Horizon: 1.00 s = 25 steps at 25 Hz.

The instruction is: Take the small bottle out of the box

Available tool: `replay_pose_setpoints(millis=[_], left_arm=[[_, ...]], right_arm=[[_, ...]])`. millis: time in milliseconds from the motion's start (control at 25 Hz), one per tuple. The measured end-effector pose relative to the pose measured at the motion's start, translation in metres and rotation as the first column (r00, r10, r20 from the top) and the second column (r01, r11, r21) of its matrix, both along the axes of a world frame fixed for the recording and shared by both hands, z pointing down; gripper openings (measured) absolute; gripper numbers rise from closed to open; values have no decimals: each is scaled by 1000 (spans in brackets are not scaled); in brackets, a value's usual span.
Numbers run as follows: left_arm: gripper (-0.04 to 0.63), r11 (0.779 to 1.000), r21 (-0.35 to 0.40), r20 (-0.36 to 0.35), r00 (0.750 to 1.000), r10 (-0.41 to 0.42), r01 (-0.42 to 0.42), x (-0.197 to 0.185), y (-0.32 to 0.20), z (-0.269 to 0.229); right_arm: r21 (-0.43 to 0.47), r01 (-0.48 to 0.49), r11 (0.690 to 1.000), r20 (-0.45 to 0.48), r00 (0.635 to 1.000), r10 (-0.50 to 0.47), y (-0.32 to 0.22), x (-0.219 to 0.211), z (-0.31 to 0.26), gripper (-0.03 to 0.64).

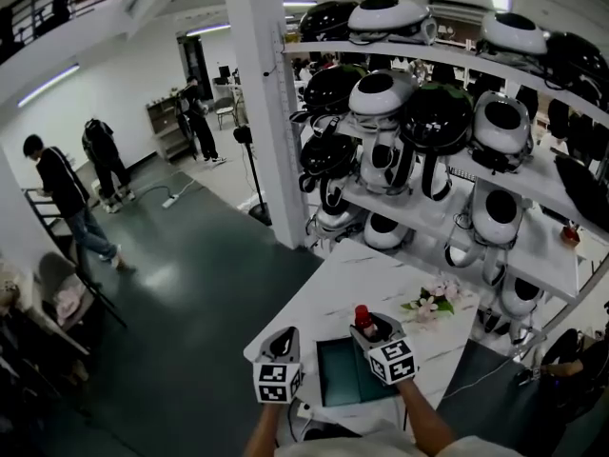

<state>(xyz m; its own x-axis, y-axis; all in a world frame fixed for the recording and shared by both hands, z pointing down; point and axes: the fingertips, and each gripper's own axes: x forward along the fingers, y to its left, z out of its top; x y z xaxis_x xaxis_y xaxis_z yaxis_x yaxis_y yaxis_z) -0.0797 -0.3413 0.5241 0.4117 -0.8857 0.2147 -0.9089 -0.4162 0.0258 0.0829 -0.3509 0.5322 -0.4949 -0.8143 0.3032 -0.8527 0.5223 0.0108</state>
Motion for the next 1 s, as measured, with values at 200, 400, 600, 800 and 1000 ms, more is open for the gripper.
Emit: replay_pose_setpoints(millis=[200, 400, 600, 800, 1000], left_arm=[[18, 1000, -2, 5, 1000, 1, -1, 1, 0, 1], [18, 1000, 2, 6, 1000, -4, 4, -1, 1, -1], [18, 1000, 8, 6, 1000, -4, 4, 0, 1, -3], [18, 1000, 18, 5, 1000, -1, 1, 1, 3, -7], [18, 1000, 31, 5, 1000, -3, 3, 3, 0, -17]], right_arm=[[5, -8, 1000, 4, 1000, 8, 1, 1, 0, 235], [9, -8, 1000, -4, 1000, 8, 3, 1, 1, 235], [12, -1, 1000, -22, 1000, 1, 4, -1, 1, 235], [20, 3, 1000, -28, 1000, -3, 6, -2, -2, 235], [14, 10, 1000, -36, 999, -9, 3, -2, -3, 235]])
